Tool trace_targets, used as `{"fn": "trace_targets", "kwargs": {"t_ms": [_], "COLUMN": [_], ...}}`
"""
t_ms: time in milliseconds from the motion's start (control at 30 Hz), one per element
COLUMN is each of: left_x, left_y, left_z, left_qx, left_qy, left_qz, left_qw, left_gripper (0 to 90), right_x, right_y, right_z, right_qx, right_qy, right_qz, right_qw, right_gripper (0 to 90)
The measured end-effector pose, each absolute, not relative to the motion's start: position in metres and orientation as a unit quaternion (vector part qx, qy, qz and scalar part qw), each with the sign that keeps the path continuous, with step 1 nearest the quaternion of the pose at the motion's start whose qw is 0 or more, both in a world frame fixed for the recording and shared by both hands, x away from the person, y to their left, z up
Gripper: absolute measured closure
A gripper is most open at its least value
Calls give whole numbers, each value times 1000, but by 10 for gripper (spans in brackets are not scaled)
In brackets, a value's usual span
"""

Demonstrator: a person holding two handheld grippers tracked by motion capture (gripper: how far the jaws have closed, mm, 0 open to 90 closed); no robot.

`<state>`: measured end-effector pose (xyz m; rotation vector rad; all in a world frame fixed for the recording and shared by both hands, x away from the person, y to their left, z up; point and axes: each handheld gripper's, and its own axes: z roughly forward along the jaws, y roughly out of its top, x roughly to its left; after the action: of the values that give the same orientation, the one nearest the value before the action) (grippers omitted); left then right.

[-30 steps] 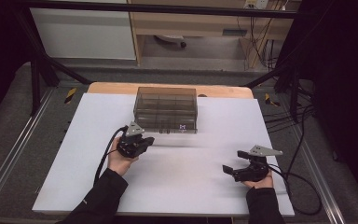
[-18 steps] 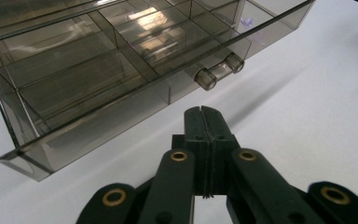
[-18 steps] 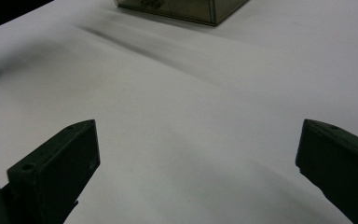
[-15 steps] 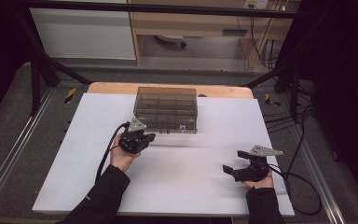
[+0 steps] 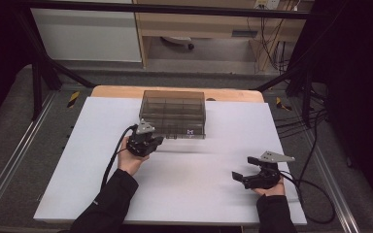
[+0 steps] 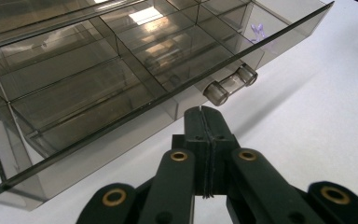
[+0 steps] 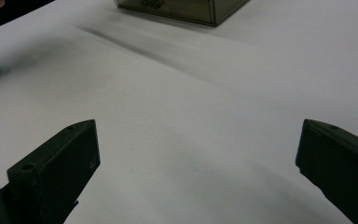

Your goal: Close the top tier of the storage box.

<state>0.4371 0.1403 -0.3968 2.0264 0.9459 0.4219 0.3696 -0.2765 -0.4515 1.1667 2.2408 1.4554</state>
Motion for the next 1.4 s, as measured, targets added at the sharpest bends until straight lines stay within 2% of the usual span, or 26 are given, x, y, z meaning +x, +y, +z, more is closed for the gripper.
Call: {"fn": "trace_targets", "kwargs": {"t_ms": [1400], "left_x": [447], "left_y": [137], "left_z": [-398], "left_qx": [804], "left_qy": [364], "left_qz": [185], "left_qw": [432], "left_gripper": [899], "right_x": [370], "right_y": [-276], "right_z": [-452], "right_qx": [397], "right_qy": [764], "right_qz": [496], "right_qw": [113], "right_gripper": [2]}}
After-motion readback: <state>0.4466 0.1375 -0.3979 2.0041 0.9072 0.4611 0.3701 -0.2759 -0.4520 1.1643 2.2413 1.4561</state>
